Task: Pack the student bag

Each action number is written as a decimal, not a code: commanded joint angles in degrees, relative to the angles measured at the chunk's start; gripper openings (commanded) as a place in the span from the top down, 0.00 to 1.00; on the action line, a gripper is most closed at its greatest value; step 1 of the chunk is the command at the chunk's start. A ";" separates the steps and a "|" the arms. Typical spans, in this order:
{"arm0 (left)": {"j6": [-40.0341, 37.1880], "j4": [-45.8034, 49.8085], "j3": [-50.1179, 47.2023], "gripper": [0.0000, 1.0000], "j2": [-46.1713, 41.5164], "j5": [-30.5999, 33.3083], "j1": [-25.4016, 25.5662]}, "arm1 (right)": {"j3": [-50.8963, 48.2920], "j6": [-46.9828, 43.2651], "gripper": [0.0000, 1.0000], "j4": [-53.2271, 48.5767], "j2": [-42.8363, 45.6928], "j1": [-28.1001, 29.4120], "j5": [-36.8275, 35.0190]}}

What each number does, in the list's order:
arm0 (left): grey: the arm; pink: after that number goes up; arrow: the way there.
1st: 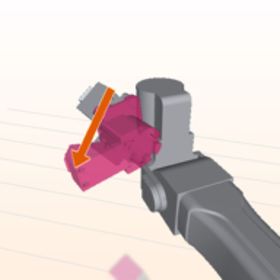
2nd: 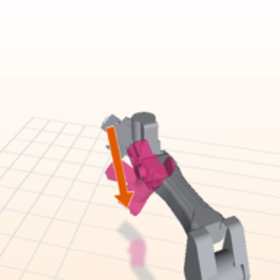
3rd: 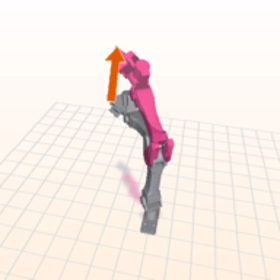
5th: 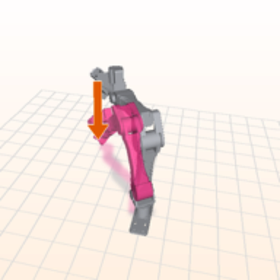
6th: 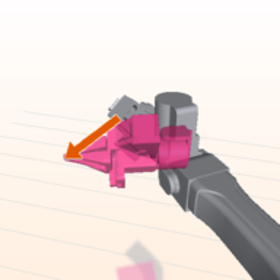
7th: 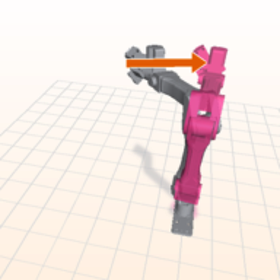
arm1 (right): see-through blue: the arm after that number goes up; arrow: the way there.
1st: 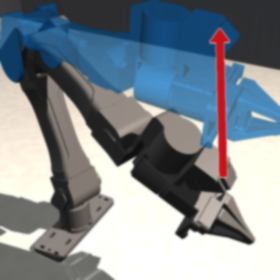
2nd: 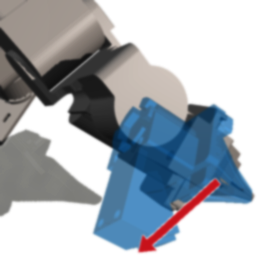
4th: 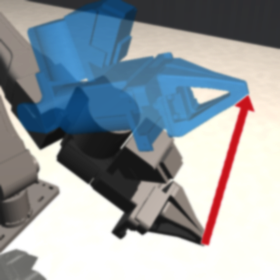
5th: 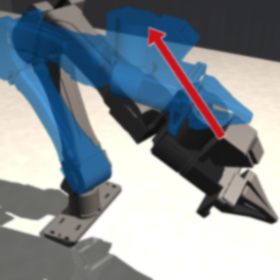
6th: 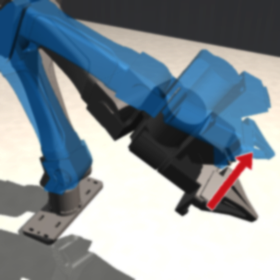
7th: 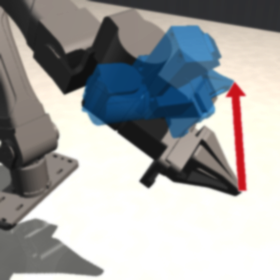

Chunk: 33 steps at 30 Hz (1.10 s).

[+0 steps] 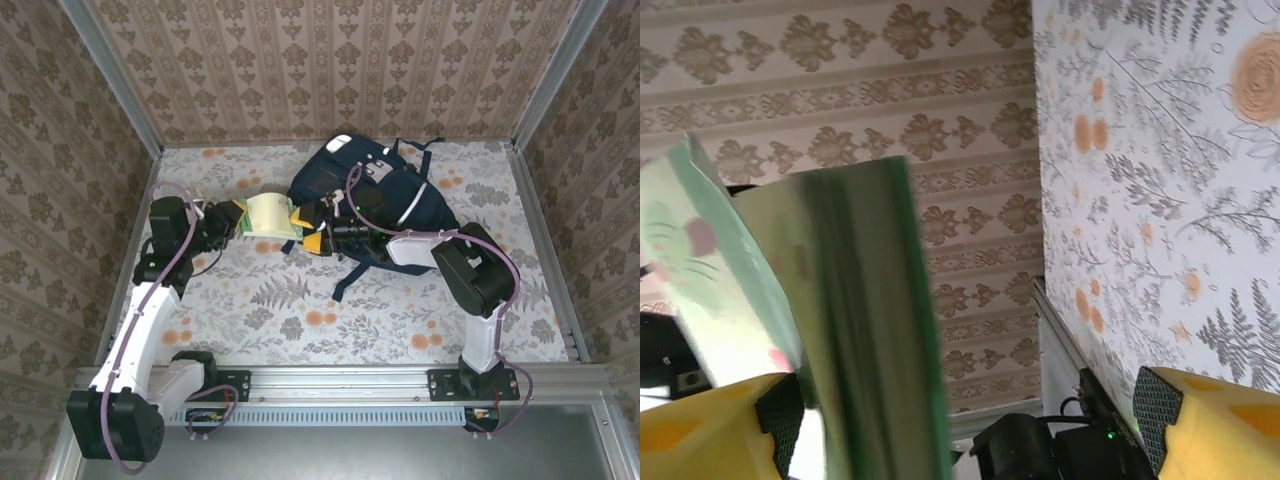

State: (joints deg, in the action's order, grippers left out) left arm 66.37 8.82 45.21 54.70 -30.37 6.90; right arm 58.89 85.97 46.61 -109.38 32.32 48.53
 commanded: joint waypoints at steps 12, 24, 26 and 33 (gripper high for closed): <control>1.37 -4.73 0.54 0.85 1.20 -1.66 1.23 | -4.18 2.71 0.00 10.45 6.52 -1.04 -1.90; 2.97 -5.83 2.08 0.84 1.72 -2.34 2.25 | -2.85 8.14 0.02 18.33 3.12 0.37 -2.12; 3.31 -6.43 1.77 0.84 2.08 -2.56 2.38 | -2.69 9.48 0.03 20.86 3.20 0.32 -2.42; 2.99 -7.40 0.69 0.84 2.61 -3.29 2.94 | -3.41 12.94 0.12 28.50 3.74 -0.05 -4.37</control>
State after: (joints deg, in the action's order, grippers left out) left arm 69.10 4.23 45.19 57.39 -32.03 9.37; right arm 54.85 96.71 67.22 -105.75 32.29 46.24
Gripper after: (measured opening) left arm 0.168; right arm 0.885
